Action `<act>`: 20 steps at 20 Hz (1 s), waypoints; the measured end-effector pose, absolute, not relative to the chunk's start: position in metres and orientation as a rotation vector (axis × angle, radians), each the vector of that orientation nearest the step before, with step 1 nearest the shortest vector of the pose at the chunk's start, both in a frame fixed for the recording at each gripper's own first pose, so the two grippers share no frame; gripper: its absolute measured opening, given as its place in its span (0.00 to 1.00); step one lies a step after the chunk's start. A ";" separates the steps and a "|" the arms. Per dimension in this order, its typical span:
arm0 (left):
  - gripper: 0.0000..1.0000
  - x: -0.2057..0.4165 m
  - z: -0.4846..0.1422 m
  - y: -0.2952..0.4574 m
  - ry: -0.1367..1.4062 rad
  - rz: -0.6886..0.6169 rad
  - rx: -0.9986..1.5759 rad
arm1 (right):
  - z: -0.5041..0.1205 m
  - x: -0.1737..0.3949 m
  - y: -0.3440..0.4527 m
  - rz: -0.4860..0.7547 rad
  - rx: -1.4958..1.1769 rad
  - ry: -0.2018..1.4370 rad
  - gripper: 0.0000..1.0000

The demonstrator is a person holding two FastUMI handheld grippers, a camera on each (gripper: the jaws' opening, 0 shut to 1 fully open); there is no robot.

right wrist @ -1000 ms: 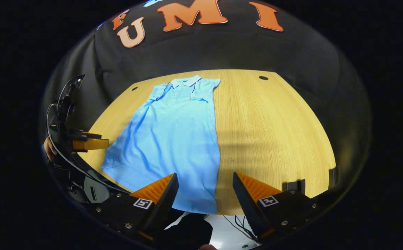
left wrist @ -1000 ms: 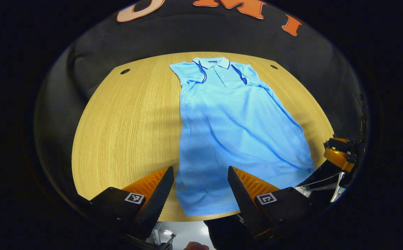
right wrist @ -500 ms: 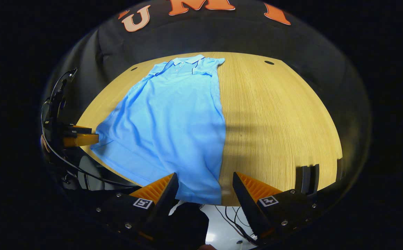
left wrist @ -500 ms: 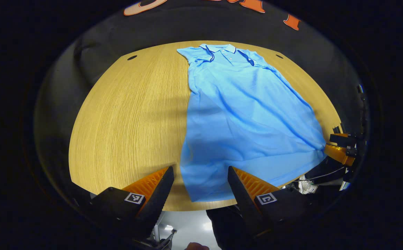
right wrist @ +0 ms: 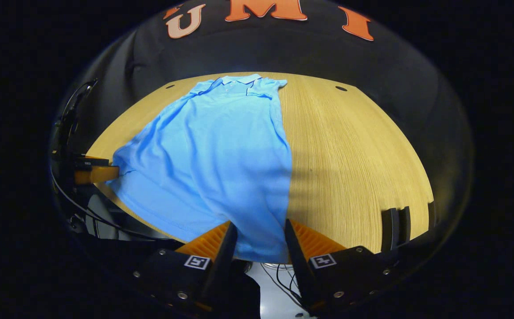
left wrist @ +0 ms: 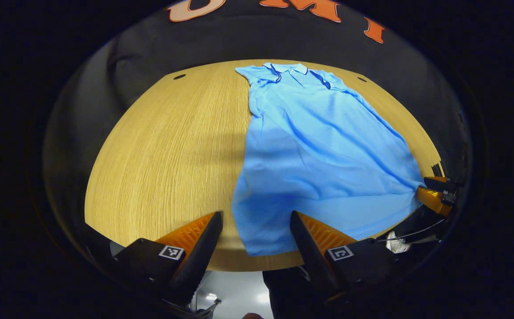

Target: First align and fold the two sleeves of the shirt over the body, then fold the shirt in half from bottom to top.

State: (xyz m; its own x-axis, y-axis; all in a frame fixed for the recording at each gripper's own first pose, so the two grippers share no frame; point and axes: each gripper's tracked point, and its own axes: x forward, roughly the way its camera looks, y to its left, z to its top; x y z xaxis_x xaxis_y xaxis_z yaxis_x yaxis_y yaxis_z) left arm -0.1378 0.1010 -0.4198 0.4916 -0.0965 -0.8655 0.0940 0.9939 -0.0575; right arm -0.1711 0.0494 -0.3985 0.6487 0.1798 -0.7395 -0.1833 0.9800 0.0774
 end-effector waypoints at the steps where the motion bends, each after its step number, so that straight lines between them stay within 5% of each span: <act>1: 1.00 -0.137 -0.422 0.101 1.049 -0.102 -0.010 | -0.397 -0.168 0.049 0.192 0.002 0.818 0.45; 2: 1.00 -0.136 -0.421 0.100 1.040 -0.099 -0.019 | -0.398 -0.166 0.049 0.169 0.004 0.800 0.40; 3: 0.96 -0.135 -0.422 0.098 1.037 -0.090 -0.018 | -0.398 -0.165 0.051 0.156 0.001 0.797 0.22; 4: 0.92 -0.132 -0.423 0.095 1.033 -0.083 -0.024 | -0.397 -0.165 0.053 0.156 -0.010 0.799 0.19; 9: 0.11 -0.123 -0.423 0.076 1.041 -0.079 0.002 | -0.396 -0.159 0.064 0.162 0.079 0.889 0.01; 11: 0.05 -0.119 -0.418 0.071 1.045 -0.075 -0.023 | -0.396 -0.156 0.062 0.150 0.145 0.914 0.01; 20: 0.05 -0.049 -0.362 0.076 0.927 -0.096 -0.068 | -0.340 -0.092 0.050 0.099 0.184 0.805 0.01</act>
